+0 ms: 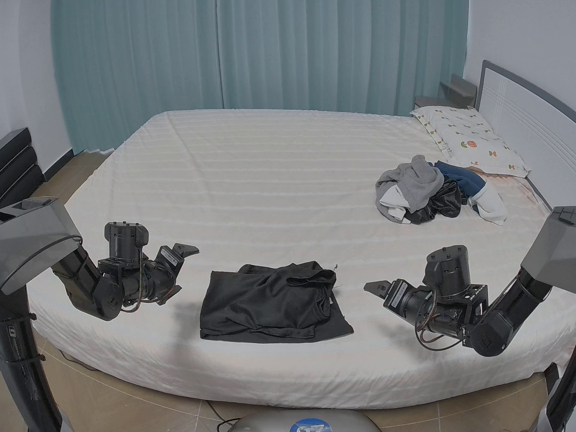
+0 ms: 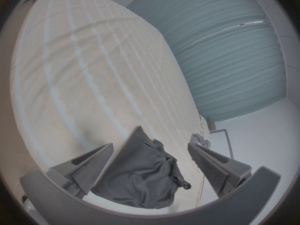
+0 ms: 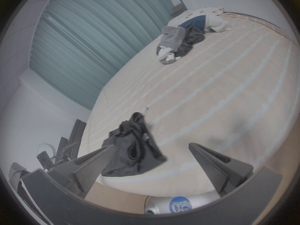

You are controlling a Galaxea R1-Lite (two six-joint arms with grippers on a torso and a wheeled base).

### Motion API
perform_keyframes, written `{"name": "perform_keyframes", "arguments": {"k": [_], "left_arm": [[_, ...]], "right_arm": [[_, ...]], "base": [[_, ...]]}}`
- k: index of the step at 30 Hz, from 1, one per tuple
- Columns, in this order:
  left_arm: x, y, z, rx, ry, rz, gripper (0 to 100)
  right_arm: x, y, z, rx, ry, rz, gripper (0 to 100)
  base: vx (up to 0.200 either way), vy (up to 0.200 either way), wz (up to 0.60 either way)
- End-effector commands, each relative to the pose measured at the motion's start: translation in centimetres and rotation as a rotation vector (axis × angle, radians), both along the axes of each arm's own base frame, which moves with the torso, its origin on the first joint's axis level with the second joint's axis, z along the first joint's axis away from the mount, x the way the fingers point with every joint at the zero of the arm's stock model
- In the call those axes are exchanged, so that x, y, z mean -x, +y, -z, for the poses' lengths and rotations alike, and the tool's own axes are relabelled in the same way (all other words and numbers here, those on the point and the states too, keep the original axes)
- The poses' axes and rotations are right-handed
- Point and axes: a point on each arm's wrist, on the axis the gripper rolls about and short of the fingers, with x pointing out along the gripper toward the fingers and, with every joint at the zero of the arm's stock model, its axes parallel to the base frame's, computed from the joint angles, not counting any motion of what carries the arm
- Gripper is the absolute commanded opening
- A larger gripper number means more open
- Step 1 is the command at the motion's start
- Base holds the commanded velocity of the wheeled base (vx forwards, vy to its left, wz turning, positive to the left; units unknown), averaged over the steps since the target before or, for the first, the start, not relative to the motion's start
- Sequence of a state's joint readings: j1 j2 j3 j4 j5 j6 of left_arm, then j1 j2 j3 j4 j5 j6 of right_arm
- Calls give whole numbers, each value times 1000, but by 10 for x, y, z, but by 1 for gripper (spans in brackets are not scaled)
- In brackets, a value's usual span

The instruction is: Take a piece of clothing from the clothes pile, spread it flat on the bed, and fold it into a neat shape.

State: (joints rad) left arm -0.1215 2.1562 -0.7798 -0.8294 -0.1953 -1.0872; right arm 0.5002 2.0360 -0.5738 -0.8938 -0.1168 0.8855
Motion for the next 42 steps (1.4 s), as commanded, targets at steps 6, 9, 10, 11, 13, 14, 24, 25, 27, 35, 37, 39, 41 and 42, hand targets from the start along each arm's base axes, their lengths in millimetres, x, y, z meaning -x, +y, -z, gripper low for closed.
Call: {"name": "perform_keyframes", "arguments": {"k": [6,9,10,11,13,14,24,25,27,35,37,39,41,42], "left_arm": [[-2,3,28,-1,77,-19,100],[-2,4,28,-3,80,-27,100],[-2,4,28,-1,79,-28,100],[-1,4,28,4,81,-32,100],[-2,3,26,18,78,-41,100],[-2,3,26,20,79,-42,100],[-5,3,24,42,76,-57,100],[-5,3,24,42,73,-57,100],[-4,3,24,45,68,-59,100],[-4,4,25,49,55,-53,100],[-4,4,25,49,55,-53,100],[-4,4,25,49,54,-53,100],[-4,4,25,49,54,-53,100],[-4,4,25,49,54,-53,100]], "right_arm": [[-14,24,-2,-17,-29,-53,100],[-16,31,5,-9,-14,-67,100],[-17,33,8,-7,-10,-70,100],[-18,35,10,-5,-8,-75,100],[-19,42,15,-3,-4,-89,100],[-19,43,16,-2,1,-92,100],[-48,78,26,22,33,-135,100],[-52,81,28,26,35,-136,100],[-57,85,31,31,40,-139,100],[-67,96,40,55,52,-155,100],[-71,98,43,59,56,-154,100],[-75,101,45,65,51,-153,100],[-79,102,47,78,41,-154,100],[-79,102,47,78,40,-154,100]], "base": [[0,200,0],[0,67,0],[0,0,0],[0,0,0],[0,0,0],[0,0,0],[0,0,0],[0,0,0],[0,0,0],[0,75,0],[0,0,0],[0,0,0],[0,0,0],[0,0,0]]}}
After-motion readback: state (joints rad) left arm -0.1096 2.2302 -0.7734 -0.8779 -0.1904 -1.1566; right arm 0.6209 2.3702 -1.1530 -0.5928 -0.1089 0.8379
